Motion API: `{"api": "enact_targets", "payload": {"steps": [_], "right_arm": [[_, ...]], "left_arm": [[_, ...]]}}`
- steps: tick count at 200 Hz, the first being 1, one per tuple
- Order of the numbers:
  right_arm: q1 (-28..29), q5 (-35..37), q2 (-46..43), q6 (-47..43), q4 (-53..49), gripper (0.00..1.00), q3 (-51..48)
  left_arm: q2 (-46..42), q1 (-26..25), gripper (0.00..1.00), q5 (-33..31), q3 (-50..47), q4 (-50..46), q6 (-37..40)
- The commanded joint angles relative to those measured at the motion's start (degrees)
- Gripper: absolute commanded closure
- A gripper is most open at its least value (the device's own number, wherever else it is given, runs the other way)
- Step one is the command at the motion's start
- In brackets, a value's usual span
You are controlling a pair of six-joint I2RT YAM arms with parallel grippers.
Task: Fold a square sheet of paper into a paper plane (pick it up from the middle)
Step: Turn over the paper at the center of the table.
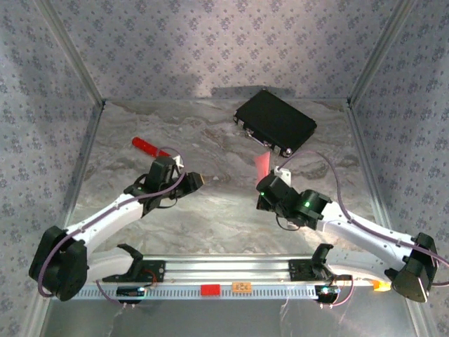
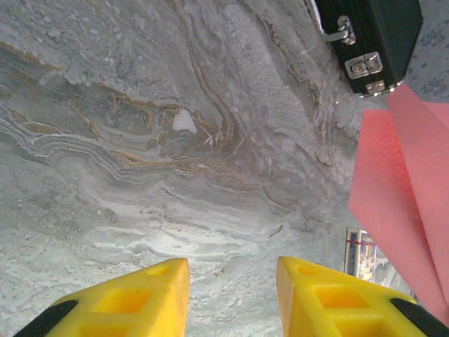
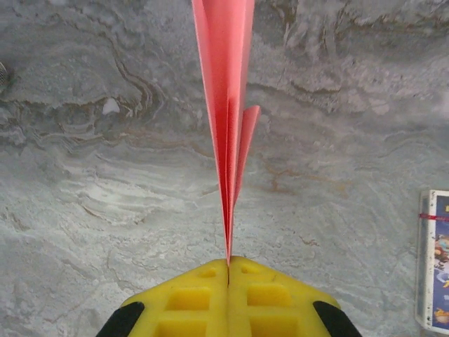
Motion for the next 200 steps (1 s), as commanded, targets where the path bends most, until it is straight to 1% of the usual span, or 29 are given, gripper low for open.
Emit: {"api": "enact_targets", "payload": {"steps": [1,29,54,85,120,143,170,200], "right_arm": [[0.50,4.58,-1.18,-2.43,-3.74,0.97,2.11],[0.82,6.36,-0.18,-4.89,-4.06,0.97,3.45],[1.57,8.53,1.83,-6.55,-5.62,0.97,5.46],[3.70,12.61,3.95,-11.89,-6.98,0.97,6.42],[4.87,16.58,6.98,-15.51,-8.67,0.97,7.72],[5.80,18.74,10.34,-16.54,-10.47,0.97,9.26],[6.87,20.99,15.36,-17.68,-13.17,0.97,11.95],[9.30,24.08,21.58,-17.39,-17.03,0.97,14.40]], "left_arm": [[-3.04,0.00,0.63,-2.47,-0.46,-3.19,2.24],[-6.76,0.82,0.62,-5.03,-1.19,-5.70,4.29],[-10.24,1.86,0.57,-7.37,-2.08,-7.83,5.19],[-14.18,3.61,0.52,-9.61,-2.72,-12.00,5.58],[-20.79,5.17,0.38,-13.46,-6.75,-12.77,3.64],[-23.28,6.72,0.33,-13.52,-8.41,-11.76,3.47],[-23.25,7.82,0.31,-12.27,-8.15,-12.97,3.35],[-23.13,8.21,0.31,-10.68,-8.77,-13.57,2.91]]}}
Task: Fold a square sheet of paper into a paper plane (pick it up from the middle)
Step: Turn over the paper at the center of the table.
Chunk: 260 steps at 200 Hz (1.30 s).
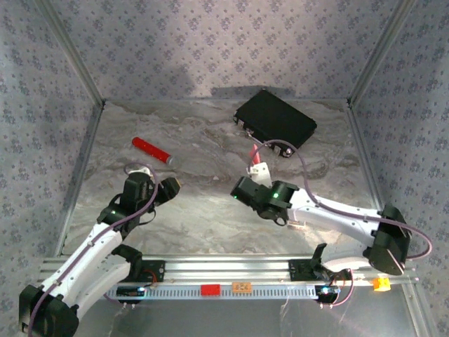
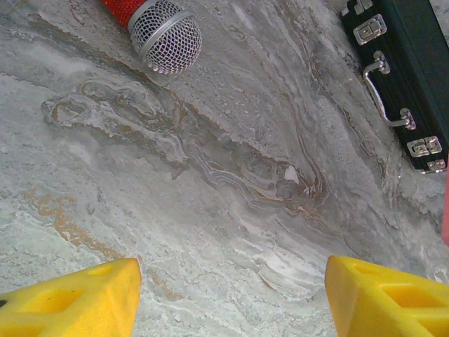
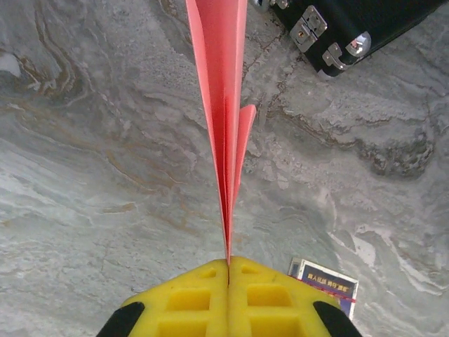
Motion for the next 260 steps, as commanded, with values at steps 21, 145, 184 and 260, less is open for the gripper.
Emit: {"api": "enact_targets", "payload": {"steps": [21,145,184,260], "right_arm": [[3.58,5.41,7.72,-1.15,-6.22,0.97,3.65],[7.79,-17.58,24.91,-11.21,9.51,0.73,9.35],[3.94,-26.90,16.68,-9.89,19.52,0.59,2.25],[-17.71,-57.61,4.72,4.14,57.17,0.84,-23.66]], "left_arm": [[-0.34,0.94,0.31,1.23,-0.48,-1.36,-0.61],[-1.14,3.20,0.30,0.24,1.27,-5.10,1.11],[0.81,3.33,0.30,2.24,1.61,-3.34,0.56],[10.50,2.25,0.52,12.02,1.84,6.35,-2.48]]}}
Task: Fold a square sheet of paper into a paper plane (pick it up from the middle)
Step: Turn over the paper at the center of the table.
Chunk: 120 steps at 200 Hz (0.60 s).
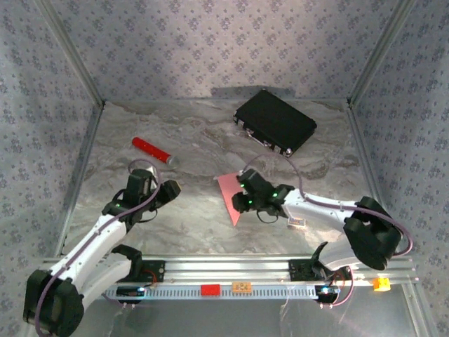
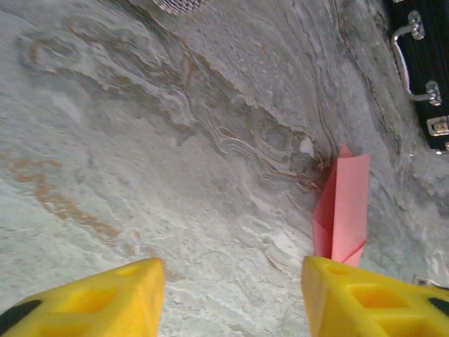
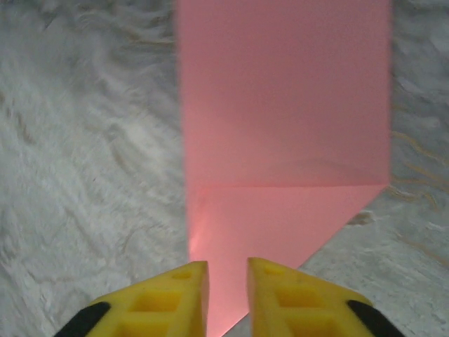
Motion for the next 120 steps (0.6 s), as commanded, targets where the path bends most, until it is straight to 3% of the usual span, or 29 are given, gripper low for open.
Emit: {"api": "enact_targets", "payload": {"steps": [1,71,120], "right_arm": [[-3.51,-13.74,0.67,7.21,15.21,0.85,-5.01],[-5.36,-19.60,11.49,12.04,23.22,0.92,-5.37],[-4.88,-14.86,16.25,21.47,24.28,0.92,-6.34]], "left_arm": [[2.42,-0.73,0.52,3.85,1.98,4.29,-0.88],[9.12,-4.74,0.58,3.52,4.64,6.02,-1.18],[10.69,-5.22,0.59,3.82,5.19,6.50,-1.19]]}}
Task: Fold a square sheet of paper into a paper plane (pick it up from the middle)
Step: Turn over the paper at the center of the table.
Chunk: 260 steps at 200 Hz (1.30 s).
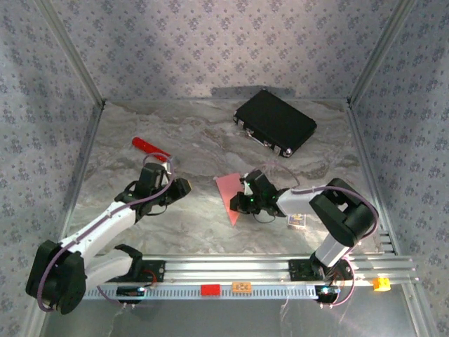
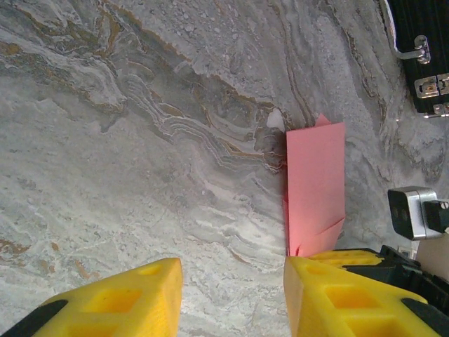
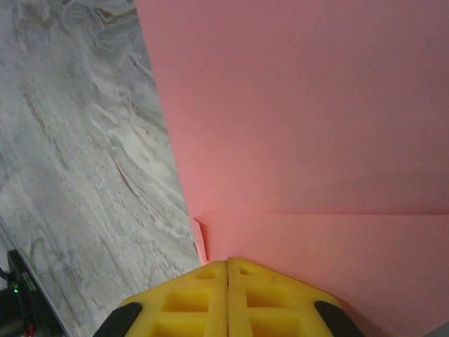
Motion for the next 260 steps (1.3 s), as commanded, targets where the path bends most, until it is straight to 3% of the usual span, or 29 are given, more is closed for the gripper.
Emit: {"api": "enact_targets", "payload": {"steps": [1,41,69,94,128,168,202,260], "right_arm": [[0.23,3.46,1.95,7.18,-0.02,0.92,-0.85],[3.31,12.14,0.60,22.56,-1.89,0.94,-3.29],[7.25,18.83,-2.80,29.88,3.93,0.91,-5.31],[6.70,17.61,-6.21,25.71,8.87,0.90,-5.13],[1.81,15.76,-13.14,16.69,-3.32,0.89,-3.99],[-3.50,16.20,-19.75,12.33,-11.53,0.88,-5.42],[-7.42,12.24,-20.58,11.37,-11.59,0.86,-7.36],[-8.71,8.96,-19.69,10.17,-10.21,0.81,-8.12]], "left_arm": [[0.80,-0.56,0.59,1.21,1.88,1.35,-0.27],[3.80,-0.98,0.65,3.84,2.37,3.97,-1.21],[7.30,-2.41,0.70,5.25,3.84,5.57,-1.50],[10.45,-3.72,0.73,6.67,5.57,6.72,-1.31],[16.00,-6.11,0.78,8.73,9.24,7.65,-0.04],[24.96,-9.22,0.85,11.88,15.71,9.02,0.69],[33.49,-11.77,0.89,15.18,21.46,9.63,0.83],[43.22,-12.87,0.92,17.41,26.81,9.38,0.23]]}}
